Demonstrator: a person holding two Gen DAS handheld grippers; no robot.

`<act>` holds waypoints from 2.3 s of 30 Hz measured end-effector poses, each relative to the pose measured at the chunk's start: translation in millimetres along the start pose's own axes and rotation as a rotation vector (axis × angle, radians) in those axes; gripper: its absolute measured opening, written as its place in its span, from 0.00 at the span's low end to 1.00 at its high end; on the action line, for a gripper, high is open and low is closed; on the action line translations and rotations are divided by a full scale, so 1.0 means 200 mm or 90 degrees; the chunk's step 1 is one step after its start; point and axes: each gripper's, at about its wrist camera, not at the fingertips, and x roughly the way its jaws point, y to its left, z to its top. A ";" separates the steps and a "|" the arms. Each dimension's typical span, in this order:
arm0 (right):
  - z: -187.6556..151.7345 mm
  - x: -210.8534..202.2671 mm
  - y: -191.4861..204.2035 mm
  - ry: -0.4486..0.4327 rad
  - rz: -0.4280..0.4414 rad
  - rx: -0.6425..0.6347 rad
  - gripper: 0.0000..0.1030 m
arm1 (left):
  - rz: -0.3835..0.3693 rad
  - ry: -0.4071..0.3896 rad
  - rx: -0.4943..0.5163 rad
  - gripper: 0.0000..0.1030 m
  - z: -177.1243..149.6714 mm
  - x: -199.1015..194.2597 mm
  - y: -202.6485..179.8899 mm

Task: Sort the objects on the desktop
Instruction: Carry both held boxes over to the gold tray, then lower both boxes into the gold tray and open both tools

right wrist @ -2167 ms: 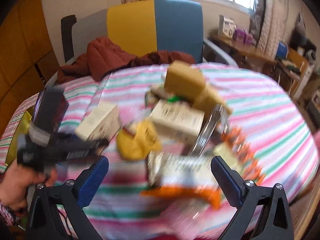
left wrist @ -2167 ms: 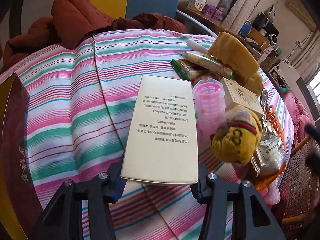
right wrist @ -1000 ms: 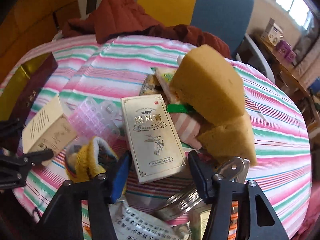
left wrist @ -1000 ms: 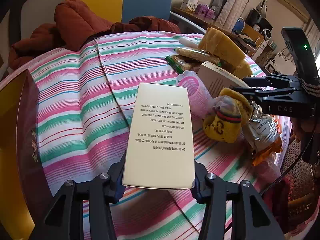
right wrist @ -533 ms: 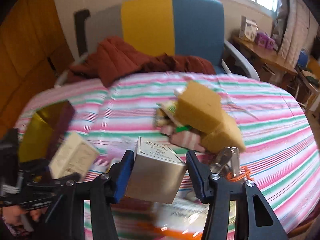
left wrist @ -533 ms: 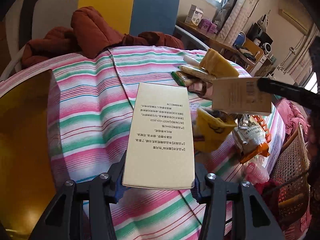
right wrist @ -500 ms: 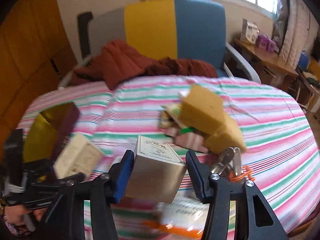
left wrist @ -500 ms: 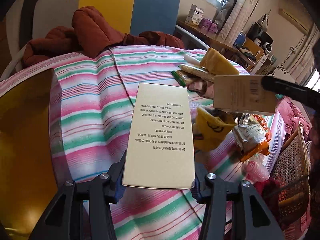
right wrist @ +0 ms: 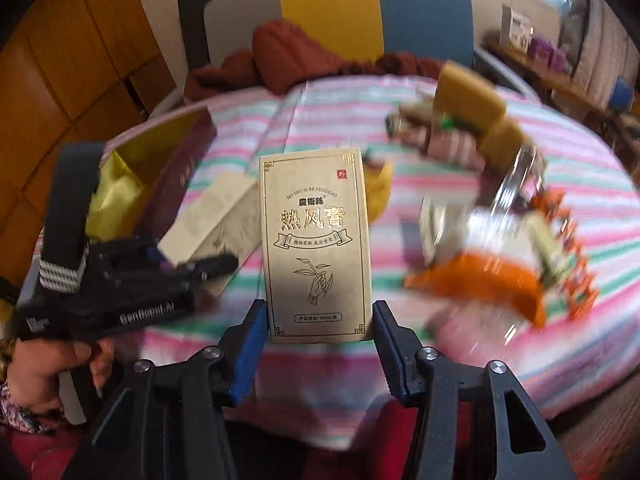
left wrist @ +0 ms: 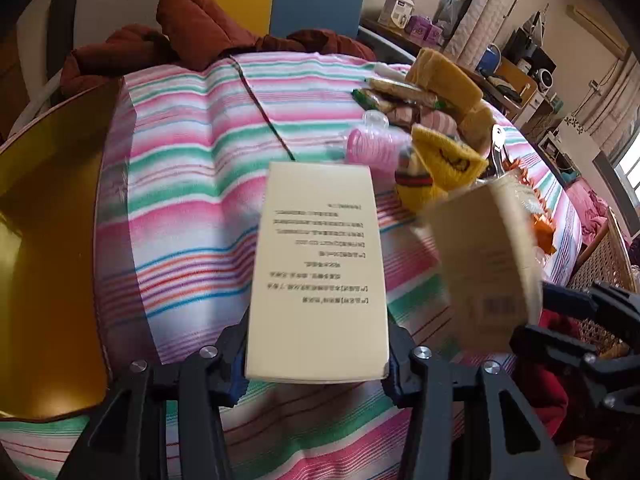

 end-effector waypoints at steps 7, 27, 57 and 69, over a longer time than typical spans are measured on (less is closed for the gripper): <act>-0.01 0.08 -0.01 0.001 -0.022 0.000 0.65 | 0.008 -0.002 -0.006 0.51 0.00 0.00 -0.02; 0.24 -0.06 0.10 -0.055 0.012 0.001 0.50 | -0.011 -0.090 0.009 0.49 0.14 -0.28 0.04; 0.90 0.88 1.22 0.092 0.200 0.011 0.63 | 0.172 -0.052 -0.251 0.53 0.16 -0.46 1.51; 0.95 1.04 1.36 0.140 0.258 -0.020 0.41 | 0.225 -0.077 -0.253 0.49 0.18 -0.46 1.55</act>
